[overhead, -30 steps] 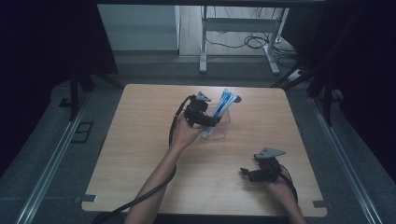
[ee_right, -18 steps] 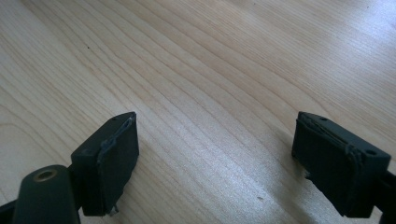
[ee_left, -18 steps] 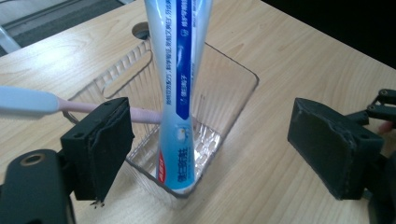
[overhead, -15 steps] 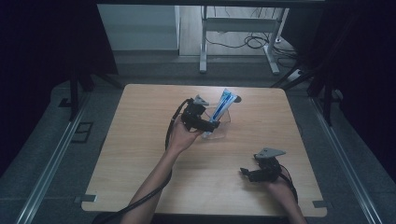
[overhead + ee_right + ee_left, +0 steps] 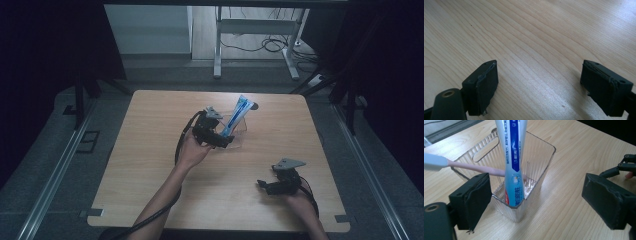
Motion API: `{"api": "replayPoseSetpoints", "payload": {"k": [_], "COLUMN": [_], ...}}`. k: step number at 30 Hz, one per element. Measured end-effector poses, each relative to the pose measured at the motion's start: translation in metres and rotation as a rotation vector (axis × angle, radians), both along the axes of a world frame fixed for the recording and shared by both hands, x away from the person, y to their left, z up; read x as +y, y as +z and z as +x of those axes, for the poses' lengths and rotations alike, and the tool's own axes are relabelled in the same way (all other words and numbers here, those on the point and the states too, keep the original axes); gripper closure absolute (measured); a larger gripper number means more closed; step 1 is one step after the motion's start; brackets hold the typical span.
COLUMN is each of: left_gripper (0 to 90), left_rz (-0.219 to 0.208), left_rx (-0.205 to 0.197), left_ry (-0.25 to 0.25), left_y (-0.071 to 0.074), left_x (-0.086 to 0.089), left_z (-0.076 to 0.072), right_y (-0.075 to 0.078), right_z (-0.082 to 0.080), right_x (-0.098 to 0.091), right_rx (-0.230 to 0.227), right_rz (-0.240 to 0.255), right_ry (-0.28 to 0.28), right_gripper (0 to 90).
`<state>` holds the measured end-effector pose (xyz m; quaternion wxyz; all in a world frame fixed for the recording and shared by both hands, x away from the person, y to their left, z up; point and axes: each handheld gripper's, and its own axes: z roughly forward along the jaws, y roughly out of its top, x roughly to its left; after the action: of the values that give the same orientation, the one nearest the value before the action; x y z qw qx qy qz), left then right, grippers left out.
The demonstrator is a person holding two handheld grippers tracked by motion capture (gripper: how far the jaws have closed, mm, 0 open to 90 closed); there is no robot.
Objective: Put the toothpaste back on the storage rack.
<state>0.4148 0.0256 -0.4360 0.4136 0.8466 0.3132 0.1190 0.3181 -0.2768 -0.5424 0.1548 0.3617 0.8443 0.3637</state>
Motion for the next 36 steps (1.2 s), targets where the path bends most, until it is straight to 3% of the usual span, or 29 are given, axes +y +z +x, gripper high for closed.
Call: {"api": "replayPoseSetpoints", "payload": {"k": [22,36], "left_gripper": [4.7,4.5], "left_rz": [0.013,-0.002], "left_rx": [-0.014,-0.013], "left_ry": [-0.008,0.009], "left_y": [-0.009,-0.014], "left_x": [0.016,0.034], "left_z": [-0.019,-0.033], "right_y": [0.000,0.000], "right_z": [0.000,0.000], "right_x": [0.000,0.000], "right_rx": [0.001,0.001], "right_rz": [0.000,0.001], "right_ry": [0.000,-0.001], "right_gripper": [14.5,14.5]}}
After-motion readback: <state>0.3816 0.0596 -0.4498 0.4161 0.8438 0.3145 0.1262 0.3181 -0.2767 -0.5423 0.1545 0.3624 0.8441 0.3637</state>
